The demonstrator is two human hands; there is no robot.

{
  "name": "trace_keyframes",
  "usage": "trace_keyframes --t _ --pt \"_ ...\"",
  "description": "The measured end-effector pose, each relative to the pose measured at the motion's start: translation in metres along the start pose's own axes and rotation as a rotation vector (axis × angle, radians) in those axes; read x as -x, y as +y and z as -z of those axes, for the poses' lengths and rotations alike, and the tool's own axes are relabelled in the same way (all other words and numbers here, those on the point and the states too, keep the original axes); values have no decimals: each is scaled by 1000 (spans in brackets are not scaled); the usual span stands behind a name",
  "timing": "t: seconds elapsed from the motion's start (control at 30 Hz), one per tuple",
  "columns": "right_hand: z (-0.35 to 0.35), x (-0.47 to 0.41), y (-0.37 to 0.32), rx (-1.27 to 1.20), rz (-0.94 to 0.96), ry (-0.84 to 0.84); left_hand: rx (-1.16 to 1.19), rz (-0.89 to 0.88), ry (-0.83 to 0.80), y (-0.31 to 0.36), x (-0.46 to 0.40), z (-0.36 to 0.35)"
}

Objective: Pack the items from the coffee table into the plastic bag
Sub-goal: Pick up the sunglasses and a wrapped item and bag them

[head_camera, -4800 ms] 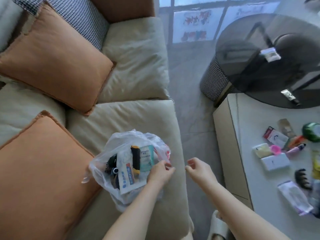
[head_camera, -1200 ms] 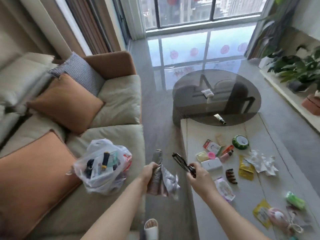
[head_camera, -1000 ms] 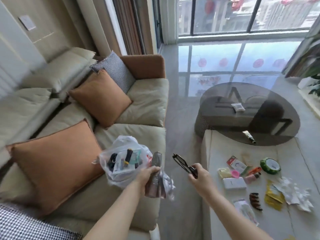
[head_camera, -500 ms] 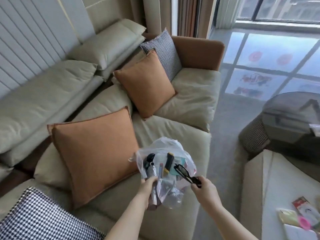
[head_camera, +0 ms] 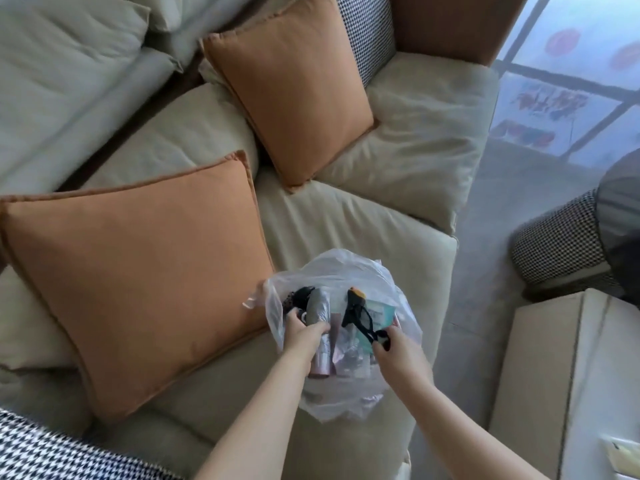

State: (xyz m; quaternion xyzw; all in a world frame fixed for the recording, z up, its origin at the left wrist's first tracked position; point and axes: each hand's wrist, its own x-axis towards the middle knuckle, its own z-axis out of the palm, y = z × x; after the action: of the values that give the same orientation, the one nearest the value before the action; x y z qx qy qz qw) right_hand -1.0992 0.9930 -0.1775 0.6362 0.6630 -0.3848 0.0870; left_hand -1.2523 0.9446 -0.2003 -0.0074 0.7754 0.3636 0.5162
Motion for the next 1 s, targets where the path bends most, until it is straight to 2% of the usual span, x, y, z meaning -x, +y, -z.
trace_keyframes --t 0.07,0.13,0.23,0.3,0.5,0.7,0.83,1.0 --pt "-10 -17 1 69 18 48 -127 -87 60 1 -17 -12" --pt "-20 -26 3 118 57 55 -377 -181 95 1 -25 -21" --pt "-34 -30 5 240 140 -61 -774 -274 5 -9 -30 -34" --pt "-38 -27 8 286 178 -106 -909 -248 -56 -18 -32 -39" --pt "-22 -22 22 254 213 -95 -1133 -251 -44 -15 -35 -32" --pt "3 -1 41 178 171 -52 -1154 -434 116 -12 -9 -30" --pt "14 24 66 134 48 -24 -1130 -497 -57 -11 22 -42" --pt "31 56 111 81 -117 30 -1313 -555 -275 -27 65 -79"
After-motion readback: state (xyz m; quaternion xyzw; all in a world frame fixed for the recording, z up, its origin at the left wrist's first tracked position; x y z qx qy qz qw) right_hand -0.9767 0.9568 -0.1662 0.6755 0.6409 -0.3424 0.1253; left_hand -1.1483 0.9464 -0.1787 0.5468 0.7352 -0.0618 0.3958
